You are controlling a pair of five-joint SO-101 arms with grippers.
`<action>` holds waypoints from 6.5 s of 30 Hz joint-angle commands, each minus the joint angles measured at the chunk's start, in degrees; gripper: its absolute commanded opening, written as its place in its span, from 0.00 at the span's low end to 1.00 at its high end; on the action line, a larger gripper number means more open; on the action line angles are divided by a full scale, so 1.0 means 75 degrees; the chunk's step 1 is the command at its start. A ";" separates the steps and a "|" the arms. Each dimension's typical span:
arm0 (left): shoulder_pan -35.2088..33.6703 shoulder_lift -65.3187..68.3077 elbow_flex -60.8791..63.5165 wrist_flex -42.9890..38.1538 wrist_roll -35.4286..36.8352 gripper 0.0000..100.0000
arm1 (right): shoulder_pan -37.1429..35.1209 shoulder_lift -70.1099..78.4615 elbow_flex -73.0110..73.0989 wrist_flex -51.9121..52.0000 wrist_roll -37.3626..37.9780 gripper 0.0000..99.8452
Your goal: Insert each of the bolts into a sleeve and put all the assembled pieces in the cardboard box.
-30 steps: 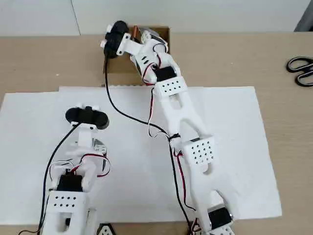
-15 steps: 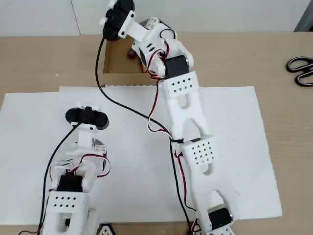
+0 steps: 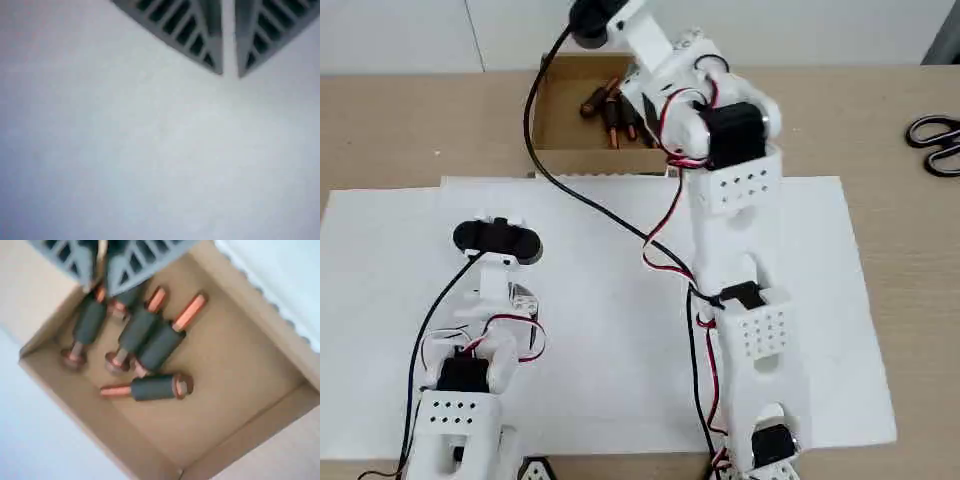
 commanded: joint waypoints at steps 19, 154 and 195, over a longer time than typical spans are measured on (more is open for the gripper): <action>-0.0035 -0.0070 -0.0041 -0.0188 -0.0012 0.01 | 0.2444 -0.5210 0.3247 0.0803 -0.1641 0.00; -0.0035 -0.0070 -0.0041 -0.0188 -0.0023 0.01 | 0.2456 -1.9229 2.5471 -0.5011 -0.2614 0.00; -0.0035 -0.0070 -0.0041 -0.0188 -0.0023 0.01 | 0.2456 -1.9229 2.5471 -0.5011 -0.2614 0.00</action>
